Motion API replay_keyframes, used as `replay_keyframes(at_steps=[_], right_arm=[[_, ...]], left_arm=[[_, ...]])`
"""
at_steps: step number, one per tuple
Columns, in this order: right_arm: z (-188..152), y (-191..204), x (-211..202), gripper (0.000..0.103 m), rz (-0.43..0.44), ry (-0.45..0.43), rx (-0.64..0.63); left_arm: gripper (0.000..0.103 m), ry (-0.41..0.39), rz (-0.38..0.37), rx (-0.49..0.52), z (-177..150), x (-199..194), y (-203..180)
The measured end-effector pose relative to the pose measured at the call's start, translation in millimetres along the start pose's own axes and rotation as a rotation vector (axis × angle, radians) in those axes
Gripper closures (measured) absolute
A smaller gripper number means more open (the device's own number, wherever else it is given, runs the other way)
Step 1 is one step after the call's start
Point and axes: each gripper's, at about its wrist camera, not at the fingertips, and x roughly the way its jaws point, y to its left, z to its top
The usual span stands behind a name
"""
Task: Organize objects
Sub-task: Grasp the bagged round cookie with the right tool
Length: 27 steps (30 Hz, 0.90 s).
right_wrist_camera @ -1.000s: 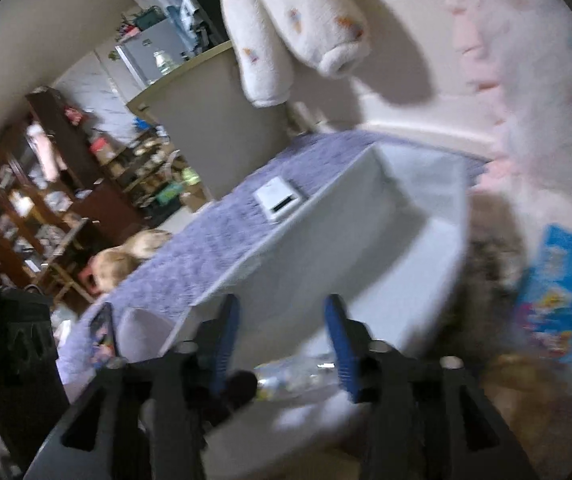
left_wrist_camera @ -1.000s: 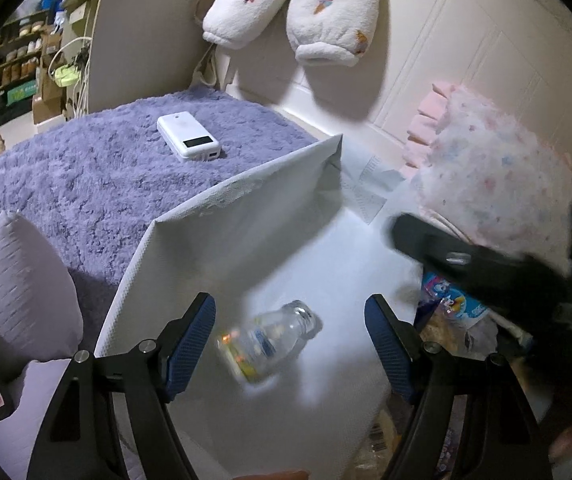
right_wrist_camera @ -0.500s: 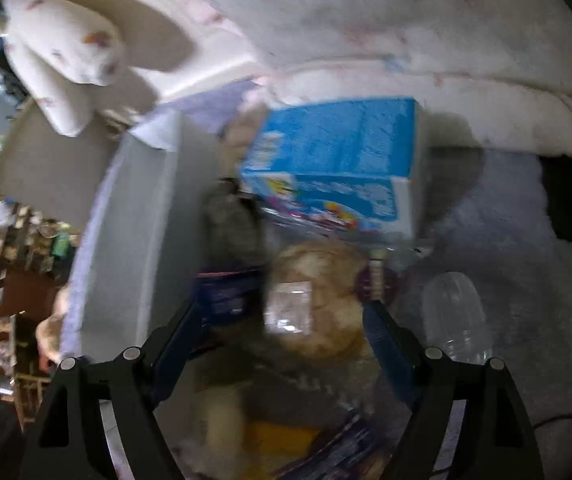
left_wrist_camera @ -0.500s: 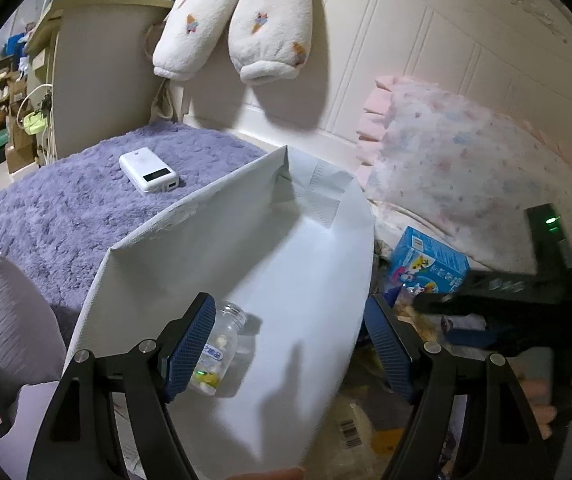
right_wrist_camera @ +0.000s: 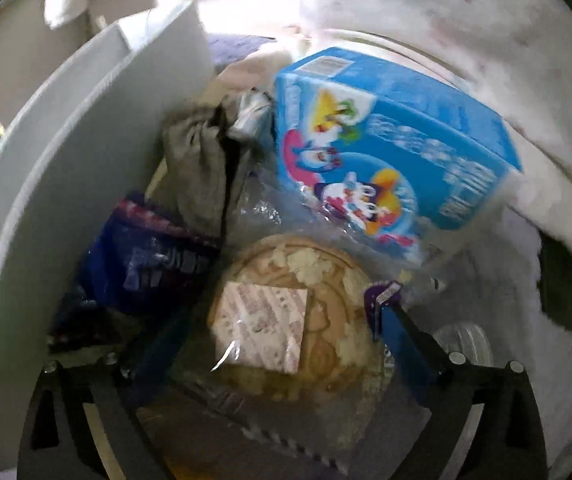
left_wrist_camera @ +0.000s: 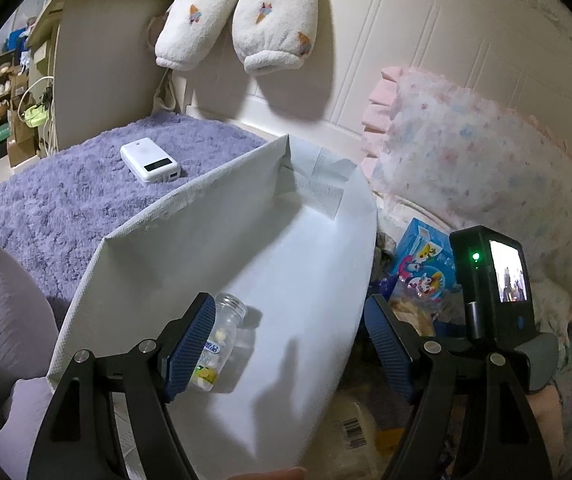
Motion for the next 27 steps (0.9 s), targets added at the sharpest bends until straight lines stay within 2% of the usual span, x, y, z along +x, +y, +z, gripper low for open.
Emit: replay_keyframes(at_steps=[6,11,17,19,20,21,26,27], right_arm=[[1,-12,-5,0.018,0.04,-0.011,0.012],[2,-22,-10,0.024,0.077,-0.022,0.046],[3,-45,-25,0.03,0.232,0.0,0.146],[4,-41,-34,0.031,0.269,-0.006,0.173],[3,-42,-40,0.031,0.276,-0.021,0.179],[7,-25,-48,0.031,0.274,-0.041,0.181],[0,-20,-93,0.031,0.227,-0.211,0.163],[-12,-20,-101,0.031,0.218,-0.245,0.149]], left_arm=[[0.027,0.007,0.005,0.002,-1,2,0],[0.027,0.009,0.005,0.002,-2,3,0],[0.027,0.007,0.002,-0.007,-2,3,0],[0.027,0.005,0.003,-0.008,-2,3,0],[0.027,0.004,0.002,-0.008,-2,2,1],[0.027,0.003,0.0,-0.009,-2,2,1],[0.027,-0.012,-0.012,-0.013,-1,-1,1],[0.027,-0.017,-0.019,-0.014,-1,-1,1]])
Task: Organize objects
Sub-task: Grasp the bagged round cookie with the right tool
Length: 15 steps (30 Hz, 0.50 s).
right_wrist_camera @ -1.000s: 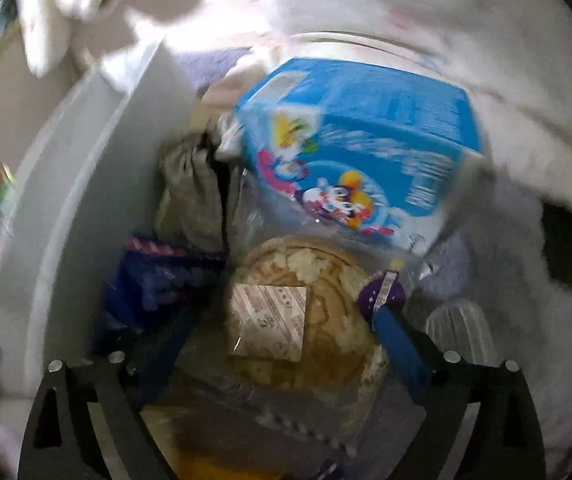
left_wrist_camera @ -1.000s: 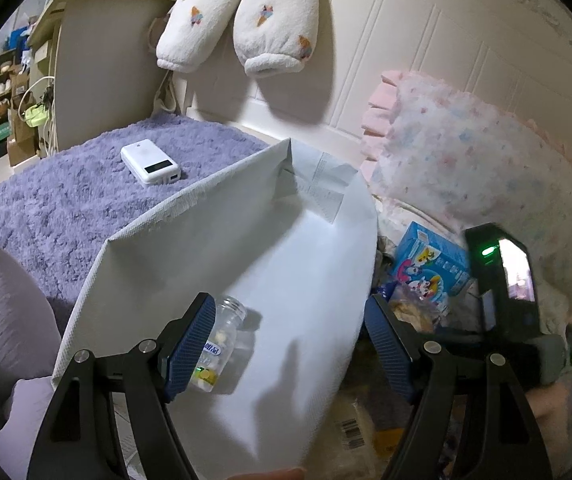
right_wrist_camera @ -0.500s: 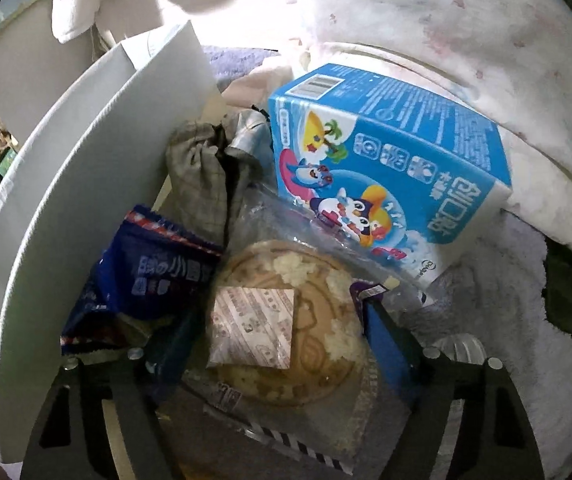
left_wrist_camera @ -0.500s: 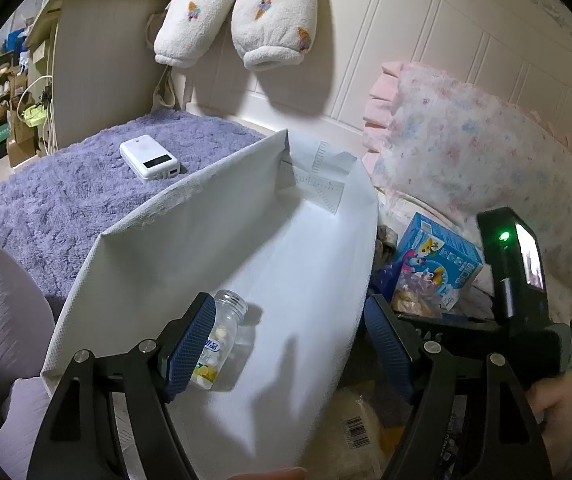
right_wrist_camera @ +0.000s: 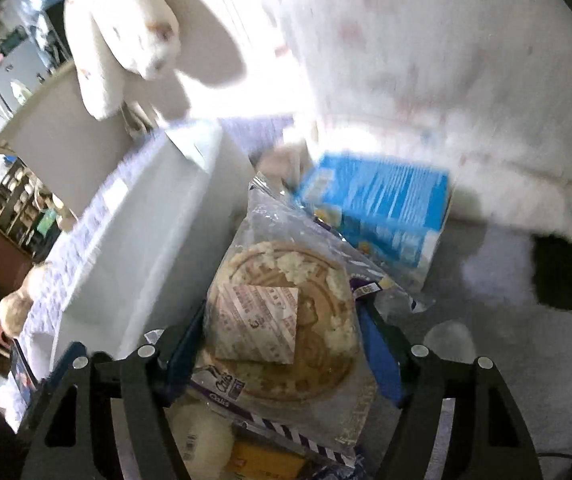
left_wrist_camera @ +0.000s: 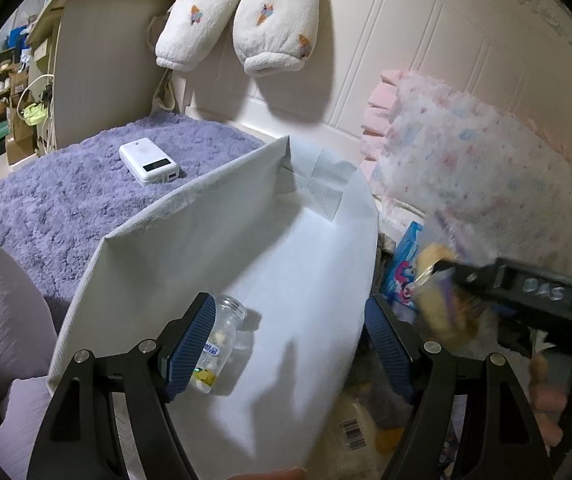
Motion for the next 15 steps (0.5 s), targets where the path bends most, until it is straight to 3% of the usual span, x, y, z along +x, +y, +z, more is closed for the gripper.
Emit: replay_keyframes(at_steps=[4,11,15], right_arm=[[-1,17,-13,0.031,0.055,-0.105,-0.057],[7,19,13,0.031,0.19,-0.111,-0.069],[12,21,1,0.031,0.256,-0.181,-0.067]], left_arm=[[0.027,-0.019,-0.041,-0.001,1,-4,1],[0.027,-0.034,-0.135,0.001,2,-7,-1],[0.027,-0.038,-0.187,0.006,2,-9,-3]])
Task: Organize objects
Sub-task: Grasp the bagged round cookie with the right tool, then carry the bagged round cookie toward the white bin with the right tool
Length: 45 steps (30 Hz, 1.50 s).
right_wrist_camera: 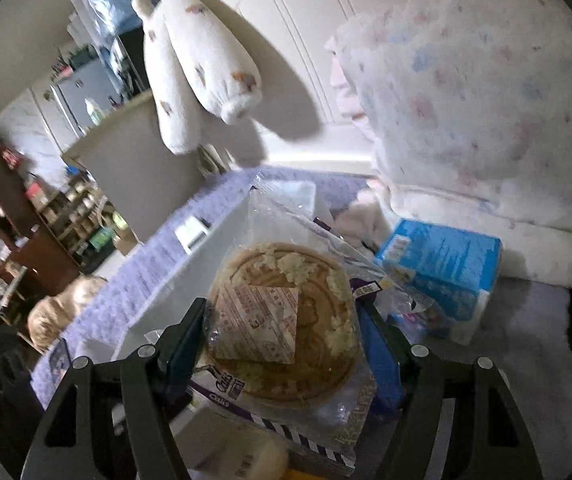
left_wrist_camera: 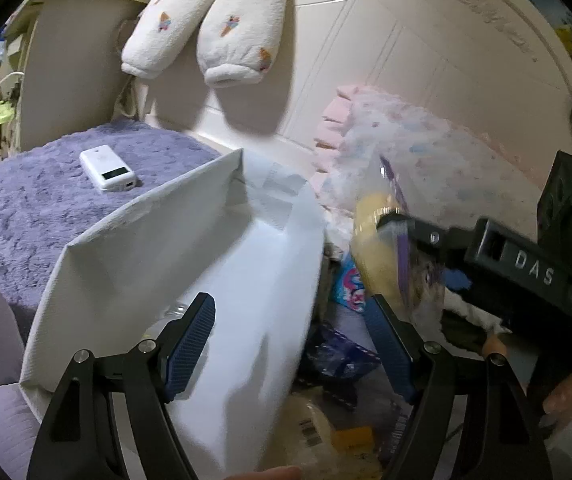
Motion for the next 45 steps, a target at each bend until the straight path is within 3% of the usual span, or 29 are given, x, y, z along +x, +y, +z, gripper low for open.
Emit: replay_keyframes(at_steps=[4,9,13,17,21,26,31,34,37,39,45], right_arm=[[0,6,-12,0.031,0.092,-0.057,-0.029],[1,7,-12,0.031,0.294,-0.053,0.0],[1,11,-14,0.031,0.324,-0.093,-0.027],[1,8,-7,0.031,0.353,-0.092,-0.002],[-2,4,-1,0.031,0.364,-0.082,0.016],[-9,8,8,0.031,0.441,-0.035,0.032],[-14,16,10,0.031,0.49,-0.012,0.012],[-14,18,13,0.031,0.492,0.001,0.035],[-15,20,24,0.031,0.5,0.048,0.083],[-18,23,33,0.031,0.498,0.072,0.098],[-17,25,58,0.03,0.513,0.131,0.199]], left_arm=[[0.027,-0.017,-0.025,0.031,-1,-4,-7],[0.027,-0.048,-0.046,0.077,-4,-9,-18],[0.026,-0.073,-0.145,0.089,-4,-18,-23],[0.026,-0.093,-0.154,0.096,-3,-23,-24],[0.026,-0.081,-0.221,0.054,-2,-24,-19],[0.031,-0.099,-0.254,0.019,-2,-29,-16],[0.036,-0.119,-0.198,-0.01,0,-27,-11],[0.038,-0.152,-0.07,-0.015,0,-28,-11],[0.051,-0.145,-0.011,-0.01,0,-26,-15],[0.053,-0.13,0.046,-0.008,0,-23,-16],[0.058,-0.126,0.101,-0.092,3,-23,1]])
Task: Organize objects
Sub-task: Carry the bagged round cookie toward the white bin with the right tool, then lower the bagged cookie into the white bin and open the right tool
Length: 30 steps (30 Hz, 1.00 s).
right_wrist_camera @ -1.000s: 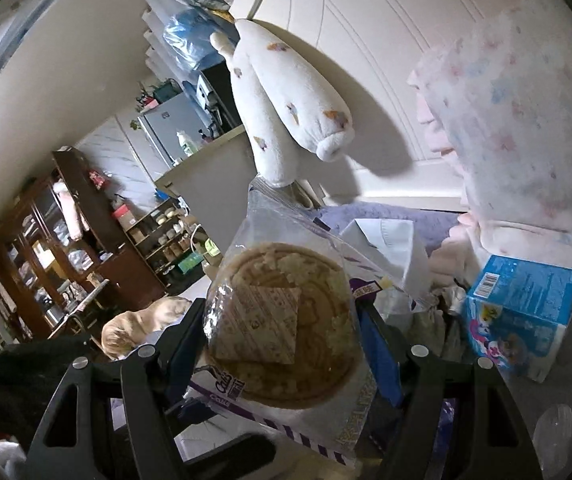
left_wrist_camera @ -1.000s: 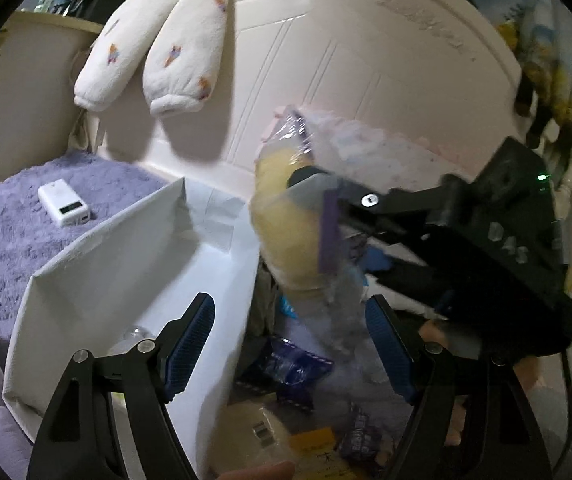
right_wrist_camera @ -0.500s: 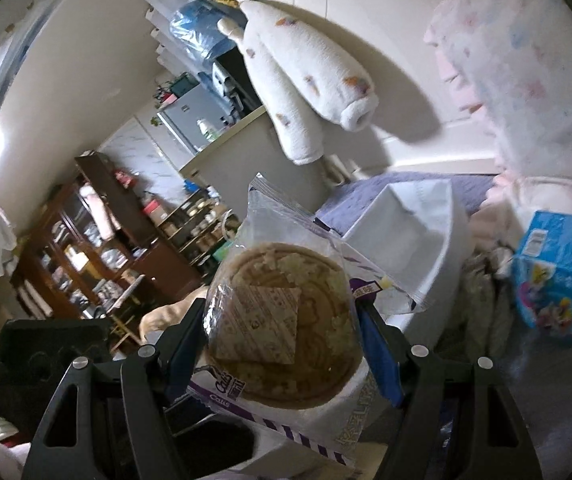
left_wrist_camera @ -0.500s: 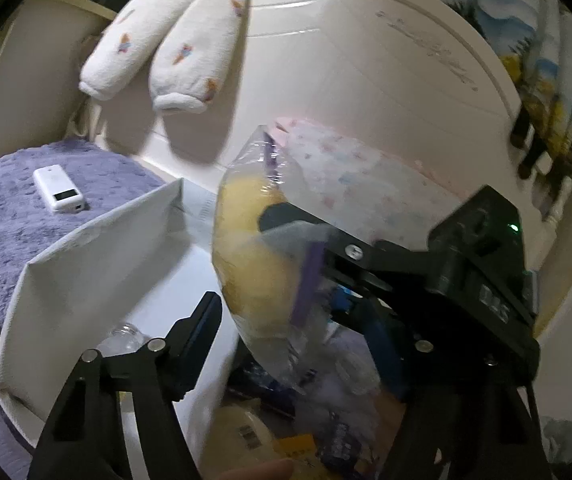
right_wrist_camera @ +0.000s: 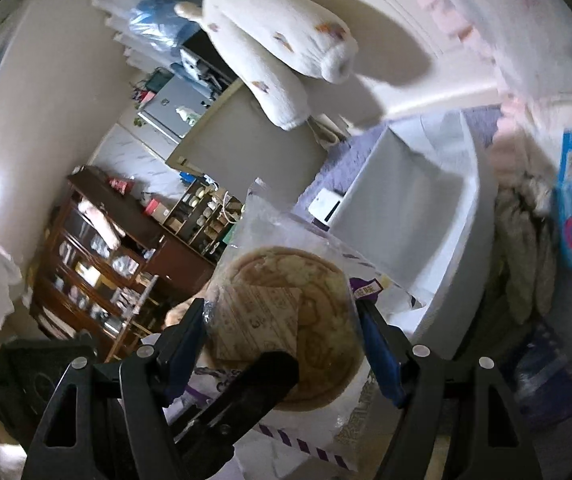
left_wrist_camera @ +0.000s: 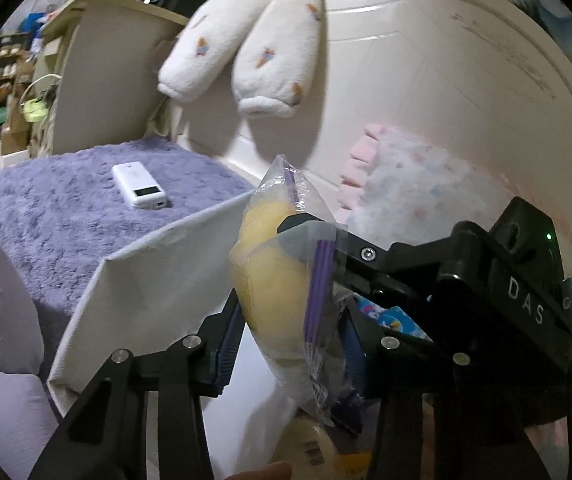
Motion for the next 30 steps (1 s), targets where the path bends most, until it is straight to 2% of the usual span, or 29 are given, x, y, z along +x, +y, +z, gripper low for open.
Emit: replay_keyframes(at_steps=[4,9,11,13,16,21,23,25,27,30], right_arm=[[1,1,3,0.028,-0.025,-0.008,0.006],[-2,-12,7,0.024,-0.009,0.014,0.068],[-3,-16,9,0.024,0.01,0.037,0.093],[-4,-15,8,0.024,0.025,0.046,0.086],[-6,-2,1,0.024,-0.002,0.025,0.012],[-18,19,-3,0.024,-0.154,-0.016,-0.152],[-25,19,-2,0.024,-0.188,-0.012,-0.164],[-28,14,-4,0.023,-0.186,-0.01,-0.148],[-28,12,-10,0.023,-0.191,-0.015,-0.137],[-27,15,-27,0.023,-0.221,-0.069,-0.138]], left_arm=[[0.06,0.019,-0.015,-0.04,2,4,8],[0.062,0.062,0.019,-0.097,3,12,20],[0.065,0.081,0.075,-0.154,3,15,32],[0.066,0.126,0.181,-0.212,2,21,46],[0.067,0.192,0.21,-0.279,-1,28,59],[0.065,0.216,0.262,-0.192,-4,28,40],[0.052,0.203,0.284,-0.173,-2,27,37],[0.048,0.21,0.324,-0.15,-2,27,36],[0.045,0.214,0.308,-0.151,-1,27,35],[0.041,0.195,0.303,-0.162,1,21,35]])
